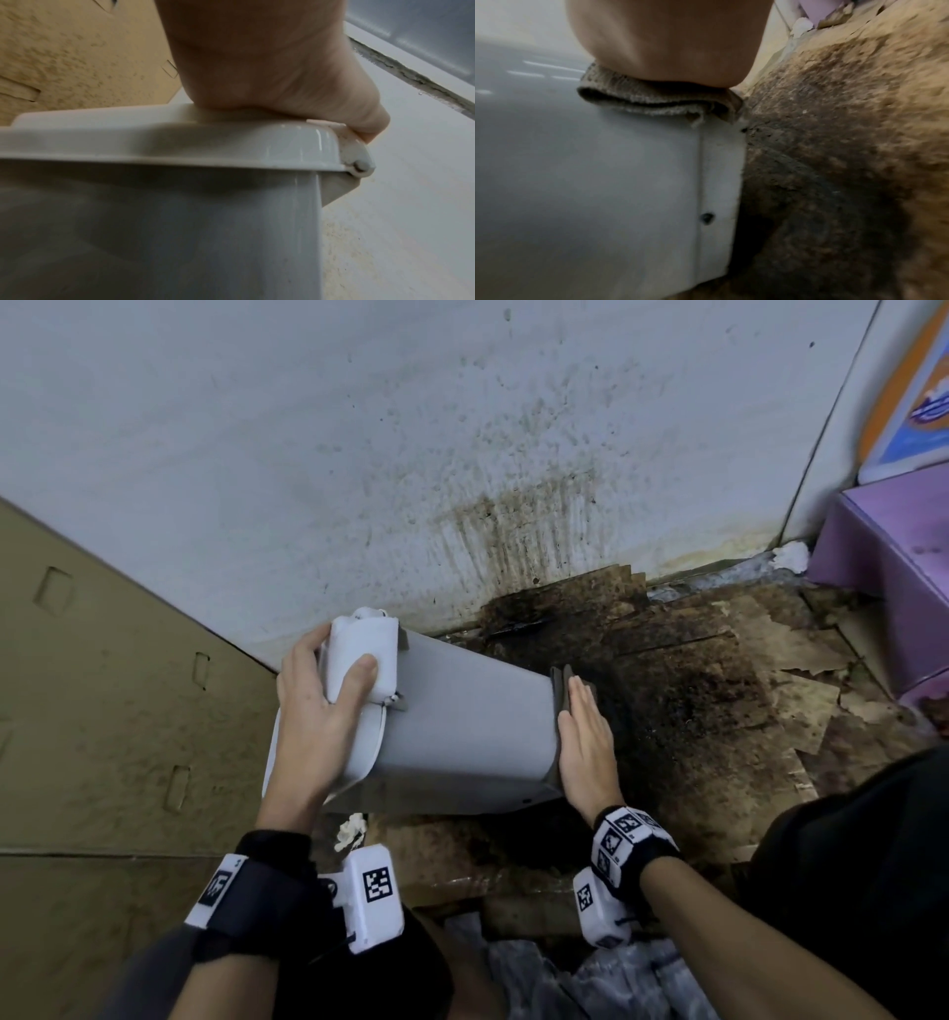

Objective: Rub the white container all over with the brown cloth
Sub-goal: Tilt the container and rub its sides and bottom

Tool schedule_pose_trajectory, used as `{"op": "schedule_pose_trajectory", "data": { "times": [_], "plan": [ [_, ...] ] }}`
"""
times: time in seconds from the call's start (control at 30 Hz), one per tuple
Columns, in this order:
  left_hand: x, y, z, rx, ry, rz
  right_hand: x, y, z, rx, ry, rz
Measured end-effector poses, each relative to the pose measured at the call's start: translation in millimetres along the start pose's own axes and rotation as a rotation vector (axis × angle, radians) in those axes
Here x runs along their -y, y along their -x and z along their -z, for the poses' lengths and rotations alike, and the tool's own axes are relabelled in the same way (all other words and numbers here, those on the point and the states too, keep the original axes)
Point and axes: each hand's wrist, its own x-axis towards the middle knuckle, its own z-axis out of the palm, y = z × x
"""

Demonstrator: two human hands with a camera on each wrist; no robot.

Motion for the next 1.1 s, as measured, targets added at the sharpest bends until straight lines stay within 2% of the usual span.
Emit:
{"op": "schedule_pose_trajectory", "data": {
  "times": [0.1, 0.27, 0.37, 0.47, 0.53, 0.63, 0.7, 0.97, 1.1],
  "plan": [
    [0.1, -0.5, 1.0, 0.008, 0.002, 0.002, 39.3, 4.1, -10.6, 0.001, 0.038, 0.044],
    [-3.6, 2.4, -2.1, 0.008, -0.013, -0.007, 114.9, 18.0, -31.1, 0.106, -0.019, 0.303],
    [-0.8, 2.6, 1.1, 0.014, 0.009, 0.005, 116.9, 21.7, -29.5, 0.132, -0.003, 0.407],
    [2.3, 4.0, 3.5, 0.021, 0.019, -0.002, 82.4, 18.9, -14.7, 0.134, 0.038, 0.502],
    [4.8, 3.6, 3.9, 0.024, 0.024, 0.003, 46.7, 16.4, -1.5, 0.137, 0.054, 0.455],
    [6.3, 2.5, 3.9, 0.03, 0.037, 0.011, -2.1, 13.3, 12.0, 0.097, 0.041, 0.239],
    [5.7, 2.3, 2.5, 0.035, 0.034, 0.008, -16.4, 11.1, 13.1, 0.084, 0.028, 0.115],
    [10.4, -2.9, 2.5, 0.001, 0.022, -0.003, 11.0, 5.4, 2.2, 0.091, -0.04, -0.104],
    [5.8, -2.1, -1.3, 0.04, -0.023, -0.03, 10.7, 25.6, -0.5, 0.034, -0.089, -0.138]
  ]
}}
